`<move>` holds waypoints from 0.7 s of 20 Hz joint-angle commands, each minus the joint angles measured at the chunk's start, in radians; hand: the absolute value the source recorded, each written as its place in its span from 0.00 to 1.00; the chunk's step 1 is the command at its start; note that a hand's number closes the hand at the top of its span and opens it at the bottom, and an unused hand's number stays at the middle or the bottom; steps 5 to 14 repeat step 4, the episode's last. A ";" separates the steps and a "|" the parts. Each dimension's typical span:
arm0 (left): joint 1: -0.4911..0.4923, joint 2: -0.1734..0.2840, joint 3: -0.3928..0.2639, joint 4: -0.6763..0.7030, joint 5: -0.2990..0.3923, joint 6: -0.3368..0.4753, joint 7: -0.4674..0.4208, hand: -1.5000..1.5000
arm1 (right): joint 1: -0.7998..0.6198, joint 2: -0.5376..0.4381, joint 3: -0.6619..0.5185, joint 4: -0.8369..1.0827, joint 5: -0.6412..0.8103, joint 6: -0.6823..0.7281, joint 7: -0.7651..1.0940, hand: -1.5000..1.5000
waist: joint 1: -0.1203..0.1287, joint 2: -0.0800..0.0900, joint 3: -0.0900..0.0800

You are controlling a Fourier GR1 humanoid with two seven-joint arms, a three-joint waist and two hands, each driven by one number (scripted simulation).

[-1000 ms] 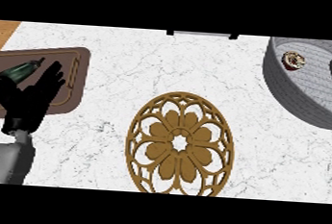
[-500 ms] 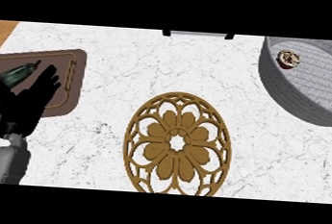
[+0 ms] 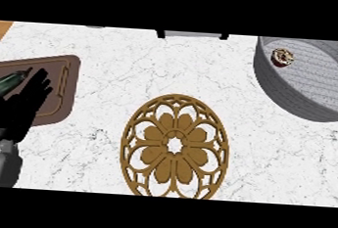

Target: Pick the cupcake from the placemat and place it in the basket

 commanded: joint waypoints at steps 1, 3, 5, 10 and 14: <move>0.033 0.004 0.011 -0.028 0.002 0.005 -0.001 0.50 | 0.238 -0.029 -0.070 -0.227 -0.144 0.153 0.013 0.00 | -0.018 -0.005 0.001; 0.022 0.005 0.007 -0.021 -0.001 0.001 0.010 0.50 | 0.347 -0.034 -0.125 -0.338 -0.222 0.207 -0.011 0.00 | -0.014 0.000 0.001; 0.049 -0.007 0.003 -0.058 0.009 -0.004 -0.001 0.50 | 0.419 -0.005 -0.131 -0.390 -0.231 0.215 -0.027 0.00 | -0.001 0.001 0.001; 0.049 -0.007 0.003 -0.058 0.009 -0.004 -0.001 0.50 | 0.419 -0.005 -0.131 -0.390 -0.231 0.215 -0.027 0.00 | -0.001 0.001 0.001; 0.049 -0.007 0.003 -0.058 0.009 -0.004 -0.001 0.50 | 0.419 -0.005 -0.131 -0.390 -0.231 0.215 -0.027 0.00 | -0.001 0.001 0.001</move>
